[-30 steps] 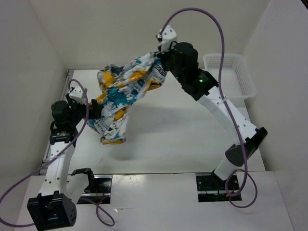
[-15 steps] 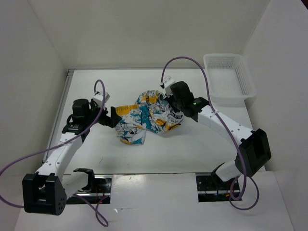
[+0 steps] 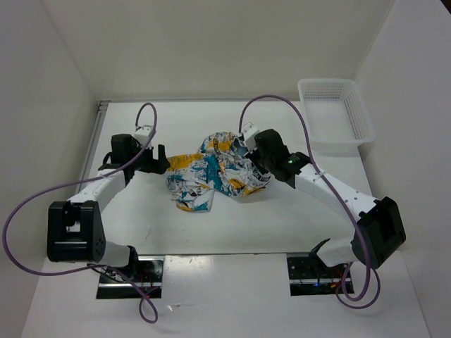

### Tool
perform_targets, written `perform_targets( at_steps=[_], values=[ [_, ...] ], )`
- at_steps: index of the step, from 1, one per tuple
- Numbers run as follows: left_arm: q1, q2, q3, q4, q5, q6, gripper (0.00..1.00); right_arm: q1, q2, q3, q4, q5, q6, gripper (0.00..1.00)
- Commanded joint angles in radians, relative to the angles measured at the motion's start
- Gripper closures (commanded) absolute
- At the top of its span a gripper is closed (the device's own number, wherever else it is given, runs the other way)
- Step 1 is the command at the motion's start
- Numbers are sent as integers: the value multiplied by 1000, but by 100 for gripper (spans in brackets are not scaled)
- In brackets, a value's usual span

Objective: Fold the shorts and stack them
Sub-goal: Flatten the shorts out

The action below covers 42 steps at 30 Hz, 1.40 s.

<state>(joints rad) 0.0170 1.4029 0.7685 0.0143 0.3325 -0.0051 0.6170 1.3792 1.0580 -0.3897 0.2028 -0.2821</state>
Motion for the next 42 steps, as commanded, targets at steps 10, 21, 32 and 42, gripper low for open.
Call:
perform_targets(
  at_steps=[10,21,32,42],
  values=[
    [64,100,43,-71,280,5,20,-37,-68,-36,61,-25,-29,100],
    [55,166,20,-2,234,5,25,-37,-58,-27,61,-25,-39,100],
    [34,229,40,44,258,5,42,-37,-40,-27,61,-25,-48,100],
    [34,246,61,35,183,5,22,-37,-22,-18,61,-16,-57,100]
  ],
)
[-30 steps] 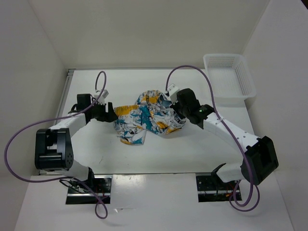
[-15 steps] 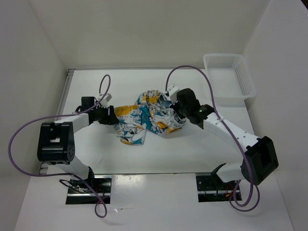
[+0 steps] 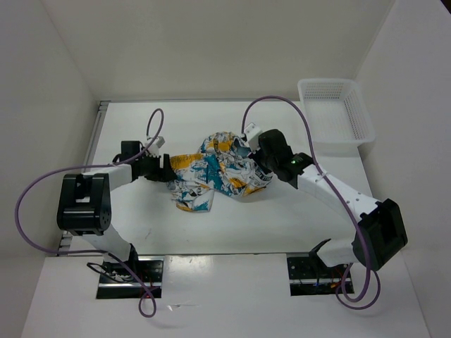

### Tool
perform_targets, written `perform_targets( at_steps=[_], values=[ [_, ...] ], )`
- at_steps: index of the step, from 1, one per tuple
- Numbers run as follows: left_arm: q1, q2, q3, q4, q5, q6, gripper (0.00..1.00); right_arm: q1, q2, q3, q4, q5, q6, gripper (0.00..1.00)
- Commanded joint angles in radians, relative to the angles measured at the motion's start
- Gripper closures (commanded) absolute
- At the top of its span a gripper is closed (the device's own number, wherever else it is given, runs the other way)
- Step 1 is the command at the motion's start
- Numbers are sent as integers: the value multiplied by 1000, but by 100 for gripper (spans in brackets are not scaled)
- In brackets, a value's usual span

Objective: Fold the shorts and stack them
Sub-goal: Flatten the shorts out

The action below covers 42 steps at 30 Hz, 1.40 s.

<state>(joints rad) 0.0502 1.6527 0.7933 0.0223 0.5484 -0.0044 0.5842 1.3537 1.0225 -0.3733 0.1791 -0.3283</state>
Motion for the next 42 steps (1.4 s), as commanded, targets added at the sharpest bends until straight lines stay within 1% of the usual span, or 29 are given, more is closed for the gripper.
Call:
perform_targets(
  at_steps=[1,4,6,10,11,14,15,18,22,29,31,35,38,40,42],
  values=[
    [0,-4,46,27,-48,4,20,-4,4,17,45,8,-11,100],
    [0,-4,70,19,-48,4,20,-4,22,17,45,8,-20,100],
    [0,15,79,28,-48,4,25,-4,33,27,45,8,-29,100],
    [0,27,80,28,-16,4,42,-4,42,36,45,8,-38,100],
    [0,27,80,28,5,4,51,-4,42,36,45,8,-38,100],
    [0,36,80,38,30,4,62,-4,42,36,45,8,-38,100],
    [0,36,80,48,47,4,70,-4,53,36,45,8,-38,100],
    [0,36,80,57,83,4,78,-4,53,45,45,8,-47,100],
    [0,36,80,57,84,4,100,-4,53,45,54,17,-48,100],
    [10,15,80,13,54,4,100,-4,44,36,54,26,-58,100],
    [10,-16,80,-11,77,4,100,-4,35,36,63,26,-58,100],
    [20,-76,133,-67,77,4,100,-4,35,50,89,66,-81,100],
    [30,-140,175,-93,91,4,100,-15,35,120,89,76,-91,100],
    [68,-197,211,-93,154,4,100,-24,44,192,89,76,-78,100],
    [92,-261,245,-93,170,4,100,-24,44,262,77,76,-78,100]
  ],
)
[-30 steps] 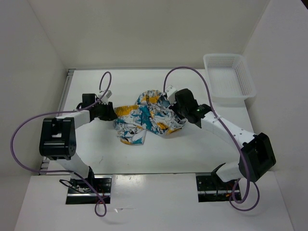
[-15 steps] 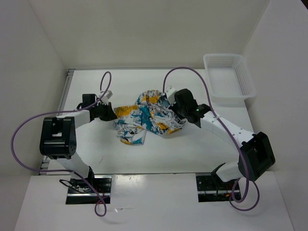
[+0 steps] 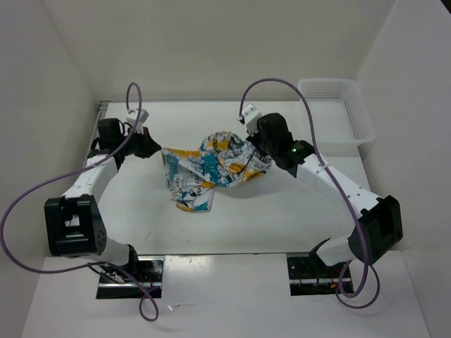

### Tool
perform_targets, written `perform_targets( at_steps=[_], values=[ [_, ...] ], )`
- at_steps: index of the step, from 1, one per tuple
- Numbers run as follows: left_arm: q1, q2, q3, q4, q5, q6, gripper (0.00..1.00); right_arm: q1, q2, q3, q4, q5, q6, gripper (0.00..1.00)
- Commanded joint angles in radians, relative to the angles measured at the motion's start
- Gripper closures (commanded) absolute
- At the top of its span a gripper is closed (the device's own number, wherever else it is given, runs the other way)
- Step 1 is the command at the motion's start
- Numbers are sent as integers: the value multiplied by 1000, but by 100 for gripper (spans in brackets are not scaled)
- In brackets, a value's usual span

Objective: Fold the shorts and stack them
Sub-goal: Flatten the shorts out

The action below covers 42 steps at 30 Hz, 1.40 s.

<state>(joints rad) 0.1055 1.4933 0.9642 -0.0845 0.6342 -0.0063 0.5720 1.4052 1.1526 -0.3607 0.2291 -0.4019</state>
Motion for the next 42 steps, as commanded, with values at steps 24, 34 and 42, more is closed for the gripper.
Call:
perform_targets(
  at_steps=[24,34,42],
  values=[
    [215,-719,197,-184,172,6,89,-21,-109,503,-107,-137,135,100],
    [8,-618,-74,-232,200,6,25,-21,24,825,-172,-332,284,100],
    [-56,-595,-74,-212,199,6,1,-21,129,1049,-172,-409,494,100]
  ],
)
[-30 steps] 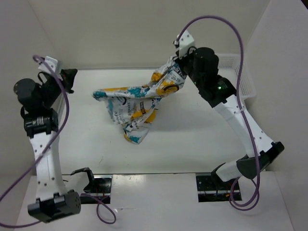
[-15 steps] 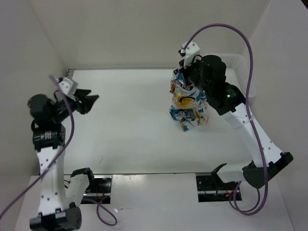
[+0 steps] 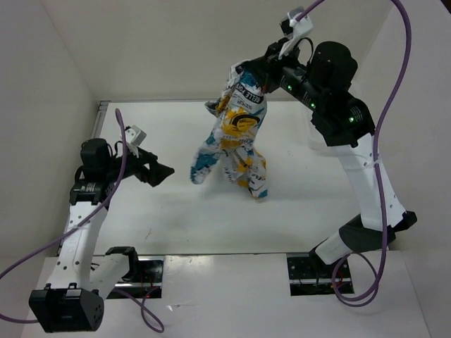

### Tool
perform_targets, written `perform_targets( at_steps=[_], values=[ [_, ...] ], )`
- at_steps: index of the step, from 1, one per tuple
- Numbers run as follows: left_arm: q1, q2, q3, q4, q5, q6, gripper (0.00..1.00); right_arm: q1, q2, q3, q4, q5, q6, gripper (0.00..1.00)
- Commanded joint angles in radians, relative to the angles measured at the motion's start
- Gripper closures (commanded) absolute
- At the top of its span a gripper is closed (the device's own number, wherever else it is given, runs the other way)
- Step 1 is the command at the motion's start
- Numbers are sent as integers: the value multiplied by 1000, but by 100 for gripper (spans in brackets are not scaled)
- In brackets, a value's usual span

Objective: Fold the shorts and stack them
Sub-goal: Flatten the shorts out

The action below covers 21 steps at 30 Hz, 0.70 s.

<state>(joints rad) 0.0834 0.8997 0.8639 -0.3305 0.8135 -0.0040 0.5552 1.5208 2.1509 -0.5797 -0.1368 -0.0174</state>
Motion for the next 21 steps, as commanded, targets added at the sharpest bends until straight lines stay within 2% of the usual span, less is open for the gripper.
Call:
perform_targets(
  at_steps=[1,5,9,11,14,15,19,21],
  values=[
    [-34,17,26,34,19,4,1,-5,25,50,56,-43,138,100],
    [-77,42,-17,25,9,4,0,-5,36,-23,66,-29,181,100],
    [-89,60,-86,25,-101,4,0,-5,24,-188,75,-20,191,100],
    [-99,91,-111,25,-112,4,0,-5,1,-261,86,-30,201,100],
    [-184,152,-143,-24,-39,4,0,-5,1,-287,95,-41,212,100],
    [-247,165,-160,-24,-39,4,0,-5,13,-287,95,-41,212,100],
    [-353,199,-247,-24,-169,4,0,-5,35,-278,95,-15,200,100],
    [-353,226,-270,16,-200,4,0,-5,35,-278,95,-15,191,100]
  ],
)
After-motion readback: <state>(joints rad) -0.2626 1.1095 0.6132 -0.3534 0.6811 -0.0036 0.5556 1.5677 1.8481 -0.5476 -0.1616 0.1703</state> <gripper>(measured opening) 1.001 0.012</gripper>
